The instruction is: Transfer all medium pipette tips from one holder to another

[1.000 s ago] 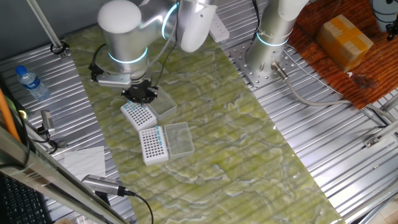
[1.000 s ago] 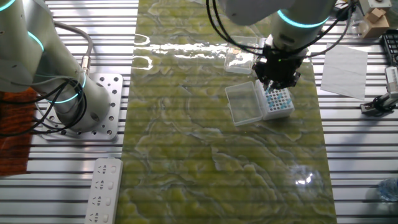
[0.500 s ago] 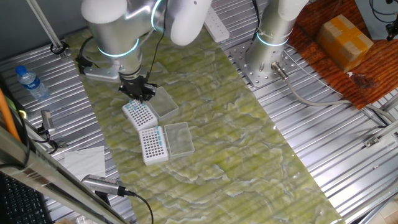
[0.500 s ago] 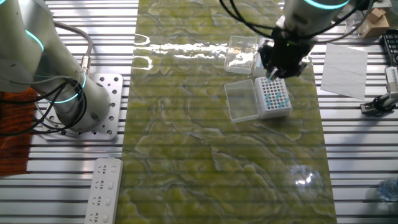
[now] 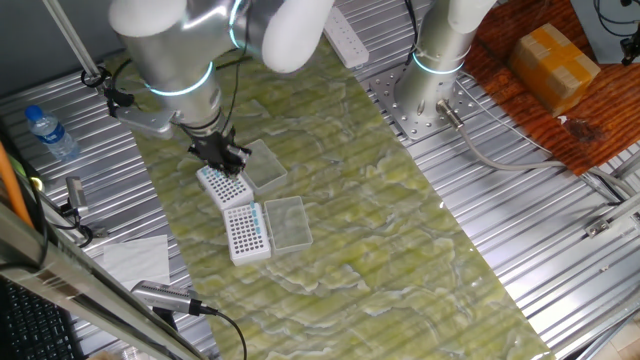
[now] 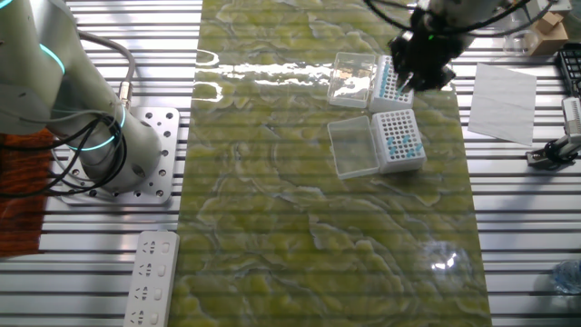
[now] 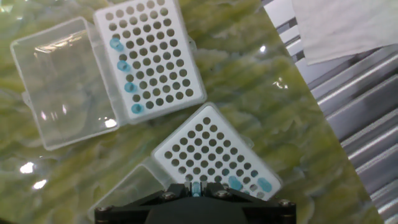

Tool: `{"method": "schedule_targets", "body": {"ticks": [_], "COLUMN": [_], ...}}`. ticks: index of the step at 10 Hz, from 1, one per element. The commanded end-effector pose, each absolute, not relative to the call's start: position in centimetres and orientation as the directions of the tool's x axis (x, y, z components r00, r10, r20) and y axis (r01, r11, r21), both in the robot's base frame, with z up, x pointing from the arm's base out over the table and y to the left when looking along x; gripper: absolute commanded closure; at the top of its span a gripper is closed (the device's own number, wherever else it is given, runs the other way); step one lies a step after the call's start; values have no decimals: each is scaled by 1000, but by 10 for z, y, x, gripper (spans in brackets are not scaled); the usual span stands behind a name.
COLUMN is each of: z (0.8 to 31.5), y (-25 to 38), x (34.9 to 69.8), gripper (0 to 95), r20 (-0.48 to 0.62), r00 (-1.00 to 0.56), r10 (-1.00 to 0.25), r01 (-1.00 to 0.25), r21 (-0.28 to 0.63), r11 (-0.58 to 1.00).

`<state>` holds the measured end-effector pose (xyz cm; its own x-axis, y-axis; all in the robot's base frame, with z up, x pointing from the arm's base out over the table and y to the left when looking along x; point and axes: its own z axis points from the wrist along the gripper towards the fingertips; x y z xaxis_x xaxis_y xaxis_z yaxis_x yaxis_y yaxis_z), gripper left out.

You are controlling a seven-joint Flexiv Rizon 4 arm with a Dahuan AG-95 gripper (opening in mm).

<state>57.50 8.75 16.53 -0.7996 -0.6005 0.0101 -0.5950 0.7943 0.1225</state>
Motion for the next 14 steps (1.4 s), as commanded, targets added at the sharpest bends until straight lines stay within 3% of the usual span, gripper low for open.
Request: {"method": "schedule_targets", "body": {"ticks": [1,6,14], "z": [171,156,143], "y": [135,169,177], "x": [587,581,582], "gripper": [950,950,950], "r20": [-6,0,5], "r00": [-930,-981,-986], "r10": [-367,-195,-165], "r01": [-361,-189,-159], "r21": [199,244,246], "r11": [911,951,956]}}
